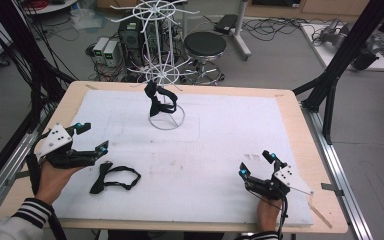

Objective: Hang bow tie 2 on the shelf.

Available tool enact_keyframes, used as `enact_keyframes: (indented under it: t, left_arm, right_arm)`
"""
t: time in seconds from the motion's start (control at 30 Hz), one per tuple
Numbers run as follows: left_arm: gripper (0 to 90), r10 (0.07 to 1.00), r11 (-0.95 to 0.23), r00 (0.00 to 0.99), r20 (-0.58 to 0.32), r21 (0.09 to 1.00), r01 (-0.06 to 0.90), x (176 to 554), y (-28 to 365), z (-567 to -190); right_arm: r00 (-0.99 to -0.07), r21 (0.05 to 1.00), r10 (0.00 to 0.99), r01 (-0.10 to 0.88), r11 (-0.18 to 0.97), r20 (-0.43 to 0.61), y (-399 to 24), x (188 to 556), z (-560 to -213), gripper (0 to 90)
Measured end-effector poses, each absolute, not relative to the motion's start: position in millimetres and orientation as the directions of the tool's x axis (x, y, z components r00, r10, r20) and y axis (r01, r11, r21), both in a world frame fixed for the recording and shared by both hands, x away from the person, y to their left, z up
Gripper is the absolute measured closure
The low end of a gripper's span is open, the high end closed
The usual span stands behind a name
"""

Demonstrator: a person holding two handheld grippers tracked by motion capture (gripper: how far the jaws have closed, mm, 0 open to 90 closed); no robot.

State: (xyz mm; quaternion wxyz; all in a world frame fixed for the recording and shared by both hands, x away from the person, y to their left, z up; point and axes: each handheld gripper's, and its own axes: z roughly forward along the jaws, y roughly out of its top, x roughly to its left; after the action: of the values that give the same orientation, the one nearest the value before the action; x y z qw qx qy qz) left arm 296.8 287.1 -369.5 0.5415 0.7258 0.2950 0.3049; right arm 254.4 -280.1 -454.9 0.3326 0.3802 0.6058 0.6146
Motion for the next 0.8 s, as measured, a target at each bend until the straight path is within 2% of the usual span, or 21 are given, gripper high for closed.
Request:
enact_keyframes:
  t: [0.37,0.8]
  left_arm:
    - [15.5,0.742,-0.341,0.657,0.135,0.919,0.196,296.7,286.5,-364.7]
    - [15.5,0.652,-0.478,0.746,0.134,0.837,0.268,304.4,282.9,-363.0]
  right_arm:
    - [-0.489,0.998,0.870,0.052,-0.046,0.066,-280.1,254.4,-455.0,7.4]
    - [-0.488,0.997,0.870,0.055,-0.047,0.068,-280.2,254.4,-455.0,7.4]
